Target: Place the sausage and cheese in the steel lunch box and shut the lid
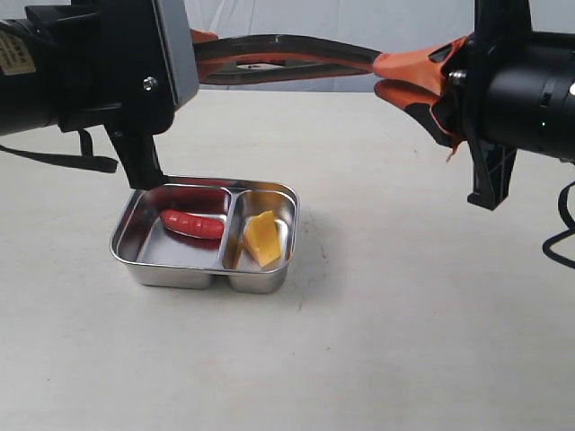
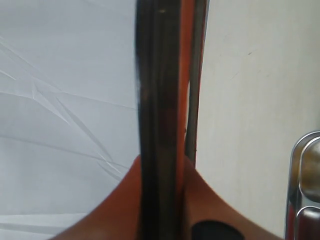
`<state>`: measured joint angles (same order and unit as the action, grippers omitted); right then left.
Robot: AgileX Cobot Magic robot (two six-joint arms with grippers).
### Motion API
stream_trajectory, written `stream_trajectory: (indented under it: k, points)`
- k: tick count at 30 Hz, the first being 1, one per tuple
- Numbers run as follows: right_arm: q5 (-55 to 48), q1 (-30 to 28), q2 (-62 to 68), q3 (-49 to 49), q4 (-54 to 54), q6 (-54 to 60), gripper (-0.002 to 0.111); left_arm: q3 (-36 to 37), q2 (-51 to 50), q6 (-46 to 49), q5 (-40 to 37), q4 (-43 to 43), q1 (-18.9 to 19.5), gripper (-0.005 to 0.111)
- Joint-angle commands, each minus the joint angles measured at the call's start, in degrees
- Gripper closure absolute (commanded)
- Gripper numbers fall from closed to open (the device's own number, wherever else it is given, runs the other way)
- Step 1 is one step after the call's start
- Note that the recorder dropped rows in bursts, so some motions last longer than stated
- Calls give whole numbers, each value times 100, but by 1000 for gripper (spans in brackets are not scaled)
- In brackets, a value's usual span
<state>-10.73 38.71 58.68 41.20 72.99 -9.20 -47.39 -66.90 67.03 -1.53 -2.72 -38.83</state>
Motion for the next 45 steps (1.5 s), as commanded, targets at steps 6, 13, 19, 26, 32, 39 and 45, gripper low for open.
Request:
stream_trajectory:
  k: [6, 13, 19, 26, 32, 39, 45]
  points:
    - [6, 14, -21, 253, 149, 774, 58, -4, 25, -48, 111, -14, -12, 107]
    - [-46, 14, -21, 253, 312, 774, 59, -4, 25, -48, 111, -14, -136, 107]
    - [-298, 14, -10, 253, 490, 774, 62, -4, 25, -48, 348, 152, -368, 107]
    - [-401, 14, -10, 253, 535, 774, 62, -4, 25, -48, 598, 173, -368, 107]
    - [-280, 14, 81, 253, 547, 825, 86, -4, 25, -48, 658, 173, -368, 107]
    - [-280, 14, 749, 253, 545, 920, 109, -4, 25, -48, 590, 173, -368, 107]
    - [-229, 14, 1234, 253, 545, 1402, 109, -4, 25, -48, -27, 210, -368, 107]
